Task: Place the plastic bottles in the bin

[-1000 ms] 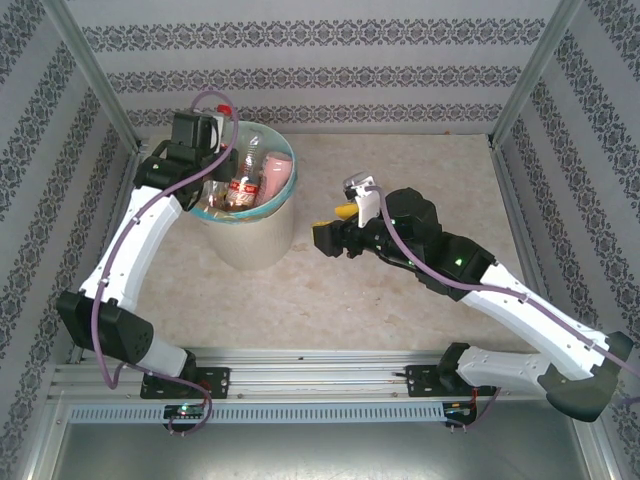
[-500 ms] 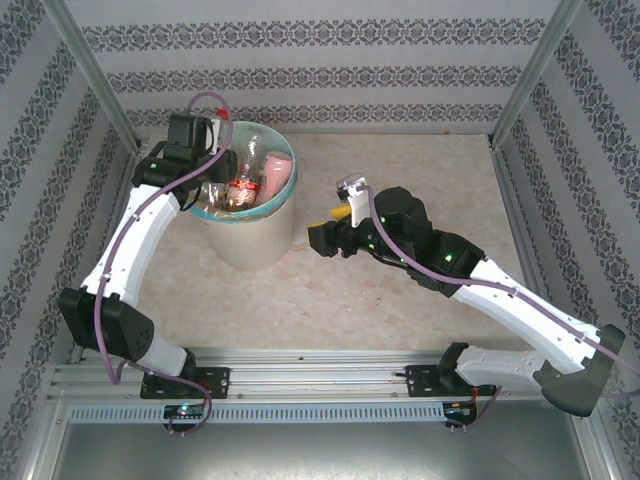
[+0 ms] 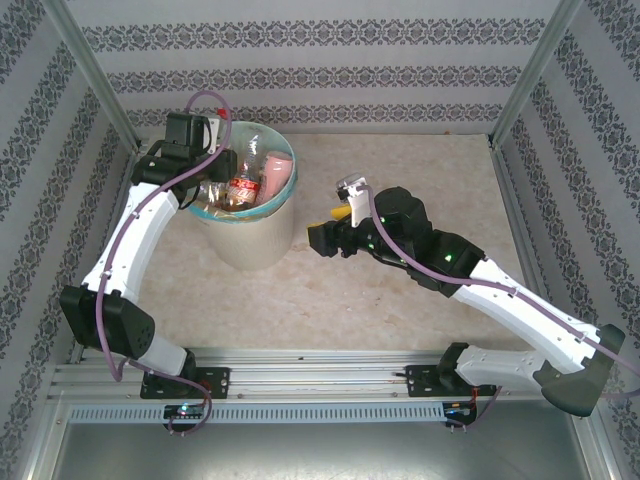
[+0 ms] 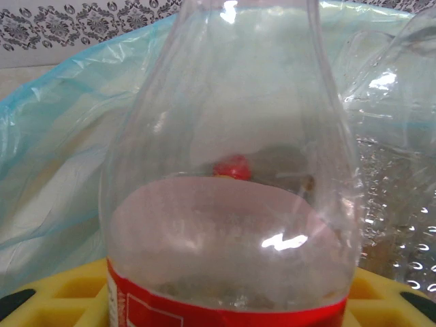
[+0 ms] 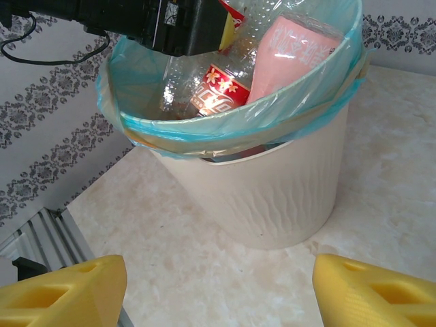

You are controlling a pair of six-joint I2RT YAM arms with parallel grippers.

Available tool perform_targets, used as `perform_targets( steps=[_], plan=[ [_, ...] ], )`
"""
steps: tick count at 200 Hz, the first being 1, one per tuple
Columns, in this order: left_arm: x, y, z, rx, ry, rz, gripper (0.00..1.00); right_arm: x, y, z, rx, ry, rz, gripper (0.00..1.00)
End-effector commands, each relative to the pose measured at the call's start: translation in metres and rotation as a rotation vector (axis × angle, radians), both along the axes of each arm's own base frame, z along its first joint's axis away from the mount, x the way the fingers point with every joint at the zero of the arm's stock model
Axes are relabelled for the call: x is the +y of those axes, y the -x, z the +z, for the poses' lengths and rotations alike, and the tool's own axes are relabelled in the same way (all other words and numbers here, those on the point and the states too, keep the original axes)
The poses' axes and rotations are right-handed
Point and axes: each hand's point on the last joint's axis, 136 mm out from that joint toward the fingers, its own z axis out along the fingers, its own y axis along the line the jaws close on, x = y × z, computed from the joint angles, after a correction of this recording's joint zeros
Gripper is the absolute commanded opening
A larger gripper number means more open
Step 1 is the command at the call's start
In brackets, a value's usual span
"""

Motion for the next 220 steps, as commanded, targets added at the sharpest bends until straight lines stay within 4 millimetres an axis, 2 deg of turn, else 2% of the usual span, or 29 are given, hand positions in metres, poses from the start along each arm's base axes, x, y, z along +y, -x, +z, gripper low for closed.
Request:
perform_targets(
  steps=[1, 25, 65, 86, 124, 157, 173, 191, 207, 220],
  plan=[
    [0.005, 0.031, -0.067, 0.276, -0.006, 0.002, 0.62, 0.006, 0.002, 0.016, -0.01, -0.039, 0.014, 0.73],
    [-0.001, 0.021, -0.028, 0.172, 0.04, -0.003, 0.75, 0.01, 0.001, 0.017, -0.008, -0.039, 0.022, 0.73],
    [-0.007, 0.014, 0.045, -0.011, 0.108, -0.008, 0.79, 0.014, 0.001, 0.019, -0.009, -0.043, 0.029, 0.72],
    [-0.007, 0.014, 0.07, -0.068, 0.118, -0.01, 0.8, 0.017, 0.001, 0.018, -0.004, -0.043, 0.034, 0.72],
    [-0.003, 0.019, 0.1, -0.145, 0.114, -0.005, 0.81, 0.02, 0.002, 0.017, 0.0, -0.037, 0.042, 0.72],
    [0.007, 0.026, 0.141, -0.296, 0.107, 0.036, 0.82, 0.015, -0.003, 0.021, -0.013, -0.035, 0.0, 0.73],
    [0.021, 0.036, 0.159, -0.418, 0.095, 0.097, 0.82, 0.006, -0.013, 0.023, -0.024, -0.015, -0.063, 0.74],
    [0.058, 0.054, 0.159, -0.557, 0.034, 0.281, 0.86, -0.014, -0.036, 0.025, 0.0, -0.024, -0.146, 0.74],
    [0.091, 0.076, 0.154, -0.628, -0.05, 0.436, 0.86, -0.045, -0.061, 0.032, 0.024, -0.062, -0.238, 0.73],
    [0.111, 0.09, 0.148, -0.653, -0.109, 0.535, 0.86, -0.082, -0.084, 0.036, 0.0, -0.066, -0.351, 0.73]
  ],
)
